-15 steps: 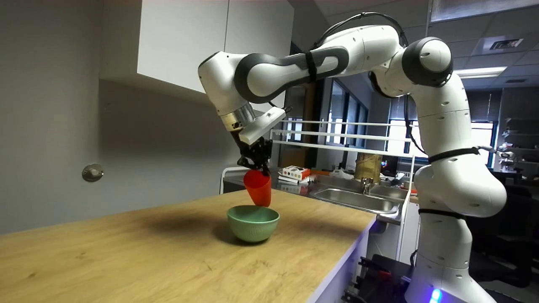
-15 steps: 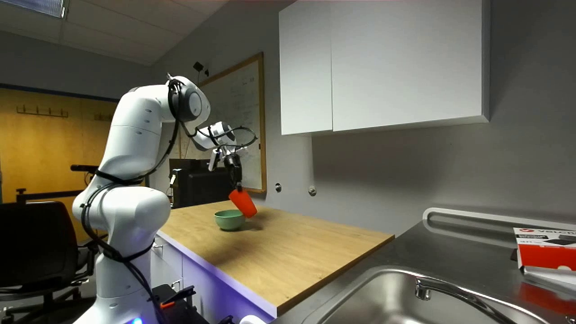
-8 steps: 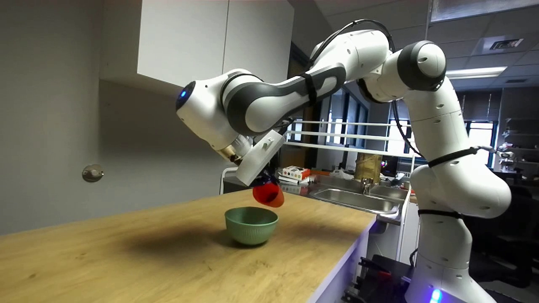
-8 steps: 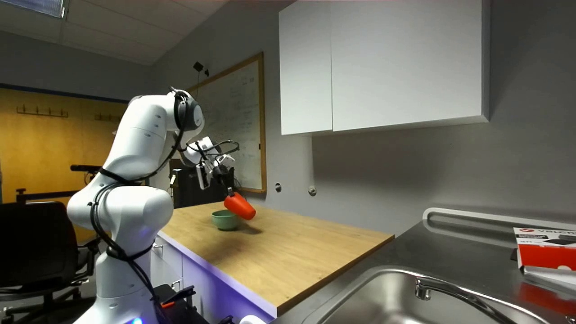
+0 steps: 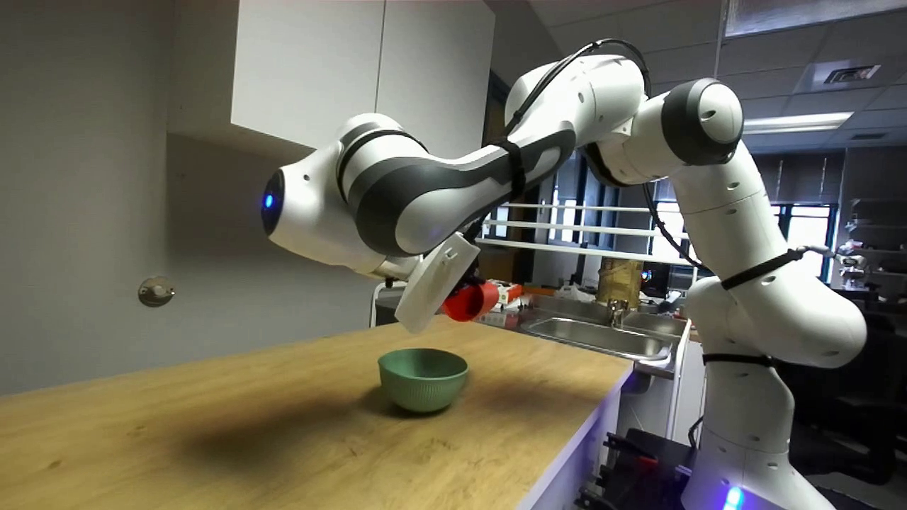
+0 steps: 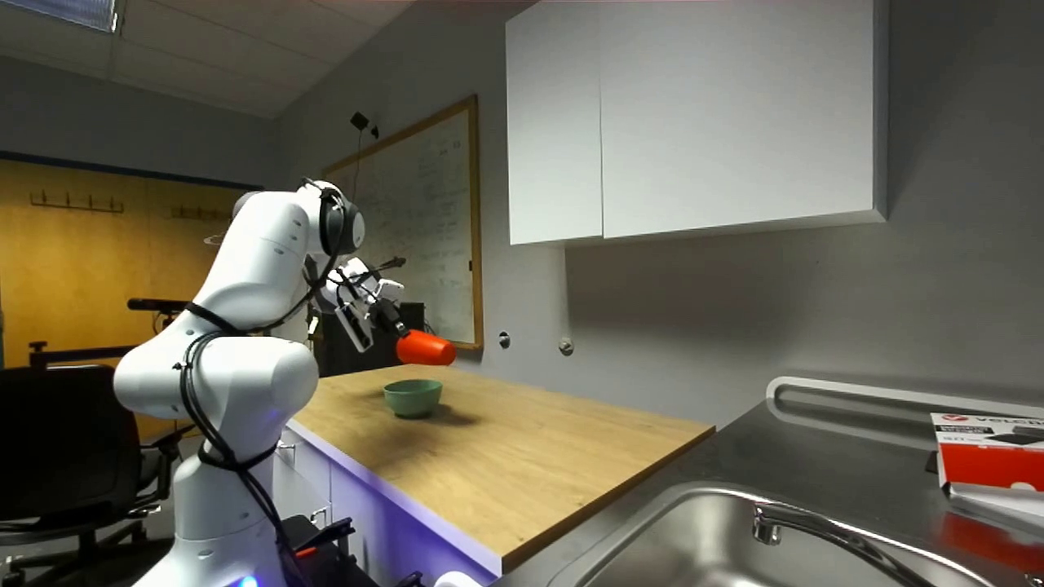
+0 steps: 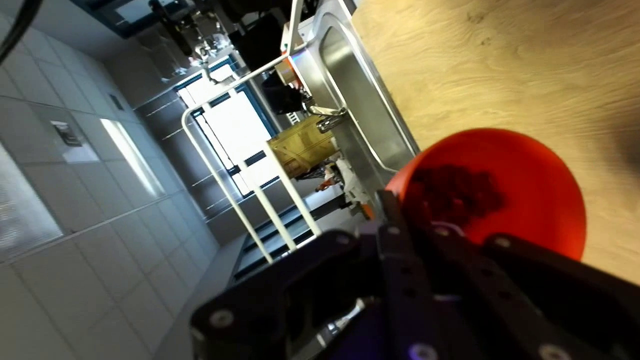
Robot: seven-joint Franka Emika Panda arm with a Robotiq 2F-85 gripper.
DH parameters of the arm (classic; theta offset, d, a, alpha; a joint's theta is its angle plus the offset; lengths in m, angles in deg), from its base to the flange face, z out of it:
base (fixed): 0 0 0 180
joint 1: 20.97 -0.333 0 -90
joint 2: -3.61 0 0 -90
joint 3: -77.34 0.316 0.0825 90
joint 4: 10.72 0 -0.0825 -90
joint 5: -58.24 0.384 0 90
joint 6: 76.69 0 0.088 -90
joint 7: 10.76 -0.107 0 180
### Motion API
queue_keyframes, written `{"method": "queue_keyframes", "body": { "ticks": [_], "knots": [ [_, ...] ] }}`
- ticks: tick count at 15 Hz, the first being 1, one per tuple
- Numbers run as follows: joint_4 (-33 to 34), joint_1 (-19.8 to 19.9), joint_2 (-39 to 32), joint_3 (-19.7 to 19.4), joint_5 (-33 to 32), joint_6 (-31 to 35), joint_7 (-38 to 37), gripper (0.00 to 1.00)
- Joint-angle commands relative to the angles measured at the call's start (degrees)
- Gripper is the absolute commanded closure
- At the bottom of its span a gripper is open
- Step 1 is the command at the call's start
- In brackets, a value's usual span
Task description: Pour the contents in the orange cup into light-green bowl
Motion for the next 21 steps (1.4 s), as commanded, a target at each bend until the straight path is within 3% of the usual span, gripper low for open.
{"method": "queue_keyframes", "body": {
  "ticks": [1,8,21],
  "knots": [
    [7.44,-2.99,-5.68,-0.61,-3.46,-7.64,-1.67,0.99],
    [14.5,-6.06,-13.81,-2.41,-10.02,-15.07,-0.27,0.99],
    [19.37,-6.54,-19.19,-4.4,-17.64,-21.73,1.41,0.99]
  ]
}}
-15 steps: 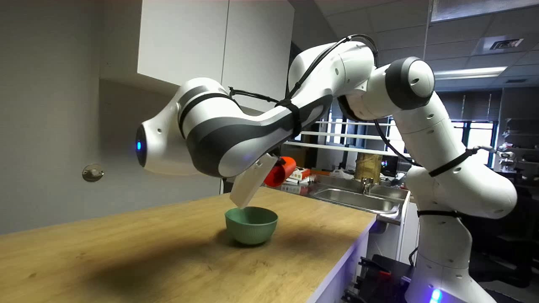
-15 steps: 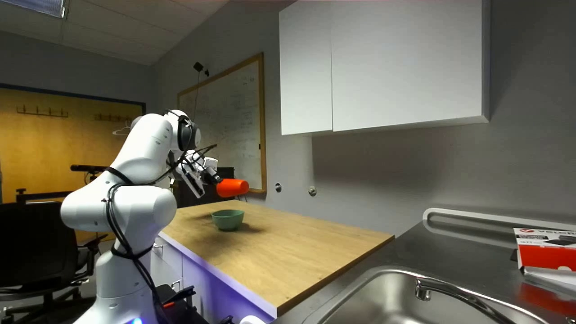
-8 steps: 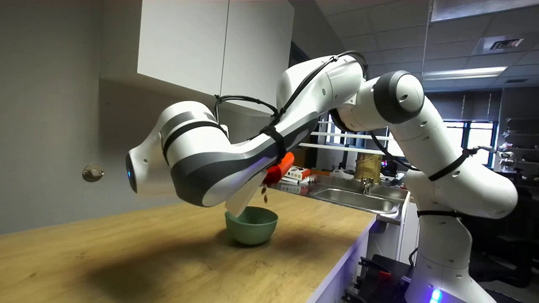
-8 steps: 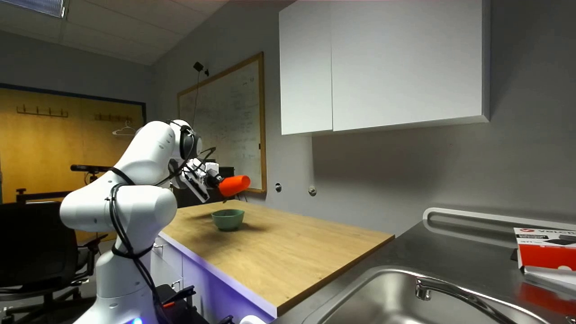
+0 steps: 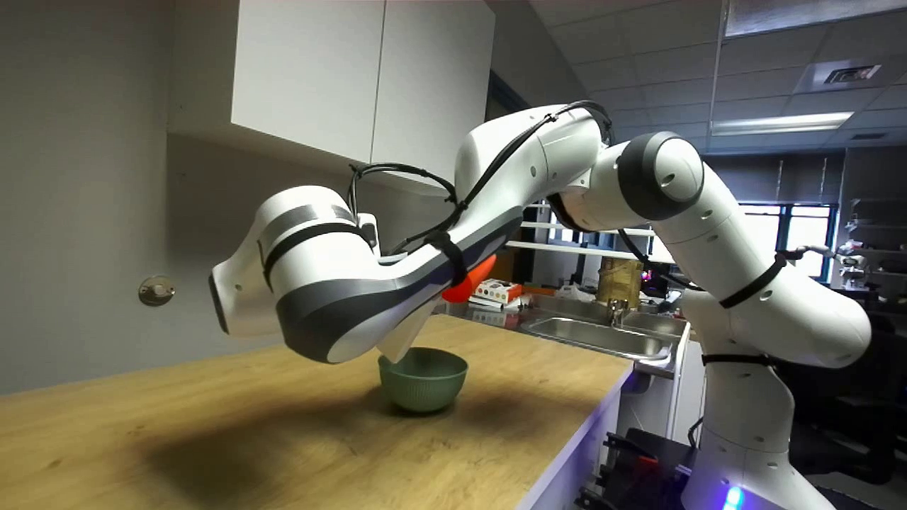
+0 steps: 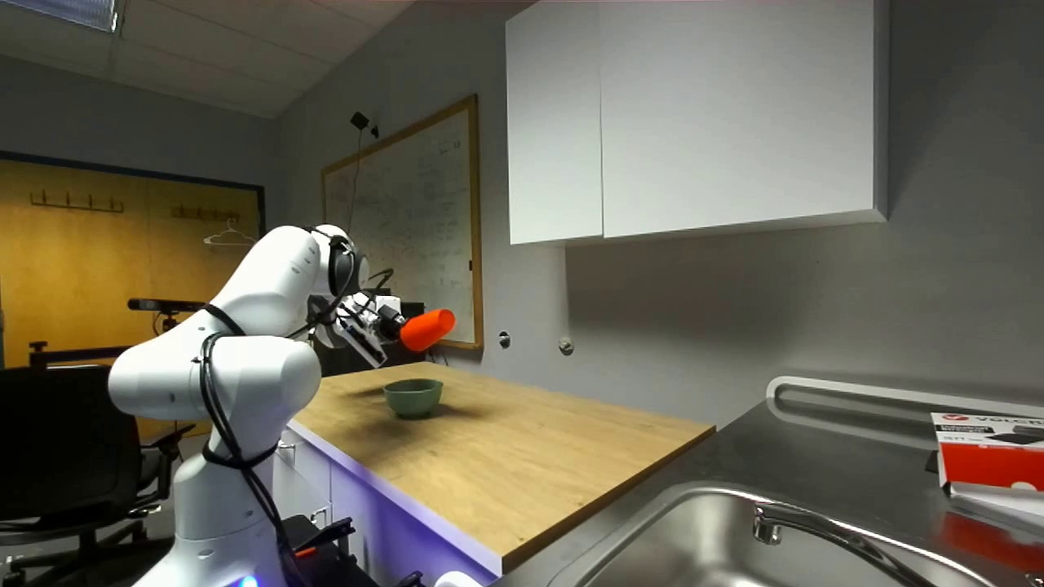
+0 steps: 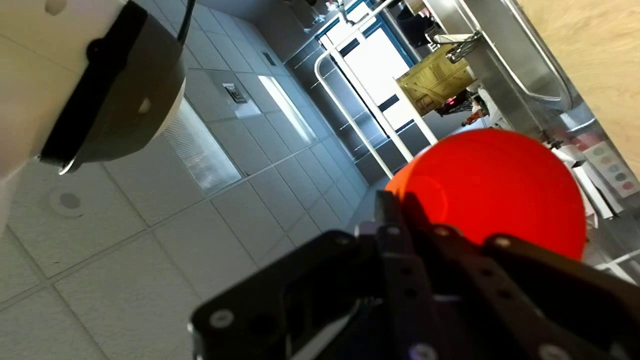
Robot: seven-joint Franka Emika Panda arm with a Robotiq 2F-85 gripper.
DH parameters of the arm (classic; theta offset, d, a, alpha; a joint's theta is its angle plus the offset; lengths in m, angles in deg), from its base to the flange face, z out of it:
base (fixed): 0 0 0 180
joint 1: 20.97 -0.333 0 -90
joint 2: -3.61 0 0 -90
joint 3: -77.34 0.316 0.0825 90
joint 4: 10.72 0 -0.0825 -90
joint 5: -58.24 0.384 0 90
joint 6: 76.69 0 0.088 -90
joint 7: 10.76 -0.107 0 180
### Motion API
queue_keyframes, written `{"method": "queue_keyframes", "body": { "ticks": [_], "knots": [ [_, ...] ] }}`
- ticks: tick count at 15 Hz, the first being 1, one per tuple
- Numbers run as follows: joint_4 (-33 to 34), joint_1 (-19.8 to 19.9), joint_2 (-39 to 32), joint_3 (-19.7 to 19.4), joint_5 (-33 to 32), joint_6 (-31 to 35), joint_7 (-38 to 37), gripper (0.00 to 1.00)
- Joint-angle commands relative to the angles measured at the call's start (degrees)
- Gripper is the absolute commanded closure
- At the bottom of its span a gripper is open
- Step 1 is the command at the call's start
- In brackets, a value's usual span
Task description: Pour the contents in the orange cup into light-green bowl
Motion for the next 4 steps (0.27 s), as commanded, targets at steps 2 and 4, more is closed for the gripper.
{"method": "queue_keyframes", "body": {
  "ticks": [2,4],
  "knots": [
    [4.07,-1.06,-2.35,-1.05,-2.71,-3.07,2.05,0.99],
    [4.6,-0.88,-2.53,-0.94,-2.65,-3.38,2.62,0.99]
  ]
}}
